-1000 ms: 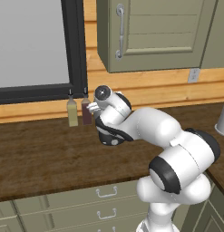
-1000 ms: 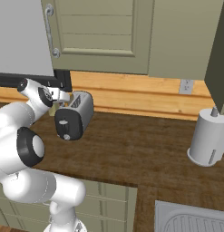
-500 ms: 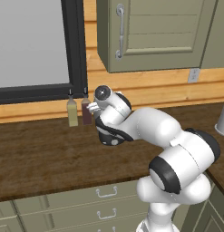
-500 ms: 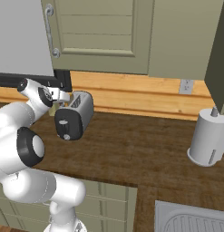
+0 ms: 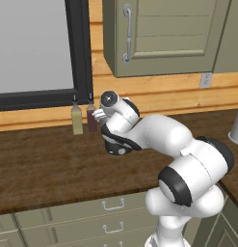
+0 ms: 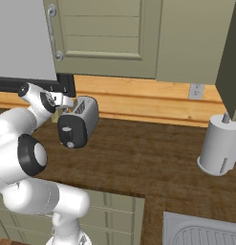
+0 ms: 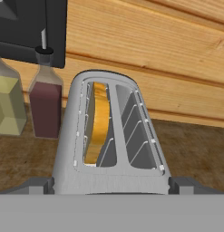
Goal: Start the toaster. Once the lever pops up, take the bread to the plate on the dining counter.
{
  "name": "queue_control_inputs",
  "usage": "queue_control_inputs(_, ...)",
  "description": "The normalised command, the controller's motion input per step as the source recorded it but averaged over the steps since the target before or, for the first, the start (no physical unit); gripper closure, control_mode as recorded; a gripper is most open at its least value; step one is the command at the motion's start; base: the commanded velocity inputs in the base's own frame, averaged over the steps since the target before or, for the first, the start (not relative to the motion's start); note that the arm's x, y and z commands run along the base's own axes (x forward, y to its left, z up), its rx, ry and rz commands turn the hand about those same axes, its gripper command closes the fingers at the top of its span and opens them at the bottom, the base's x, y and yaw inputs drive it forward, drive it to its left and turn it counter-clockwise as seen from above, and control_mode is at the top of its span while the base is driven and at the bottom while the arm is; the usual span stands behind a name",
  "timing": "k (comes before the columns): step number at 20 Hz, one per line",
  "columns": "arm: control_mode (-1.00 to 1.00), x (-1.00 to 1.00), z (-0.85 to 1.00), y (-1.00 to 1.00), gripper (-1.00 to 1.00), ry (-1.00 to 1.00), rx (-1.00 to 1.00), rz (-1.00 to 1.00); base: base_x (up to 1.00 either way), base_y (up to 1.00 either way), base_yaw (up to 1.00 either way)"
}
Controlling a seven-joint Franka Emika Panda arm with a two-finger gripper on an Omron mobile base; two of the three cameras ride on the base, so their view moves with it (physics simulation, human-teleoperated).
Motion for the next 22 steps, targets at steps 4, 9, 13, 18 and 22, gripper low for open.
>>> queue_control_inputs(4, -1.00, 0.00, 0.00, 0.00, -1.00, 0.00, 0.00, 0.00, 0.00, 0.00, 0.00)
queue_control_inputs(9, -1.00, 0.00, 0.00, 0.00, -1.00, 0.00, 0.00, 0.00, 0.00, 0.00, 0.00)
queue_control_inputs(13, -1.00, 0.00, 0.00, 0.00, -1.00, 0.00, 0.00, 0.00, 0.00, 0.00, 0.00)
queue_control_inputs(18, -1.00, 0.01, 0.00, 0.00, -1.00, 0.00, 0.00, 0.00, 0.00, 0.00, 0.00)
queue_control_inputs(22, -1.00, 0.06, -0.03, 0.00, -1.00, 0.00, 0.00, 0.00, 0.00, 0.00, 0.00)
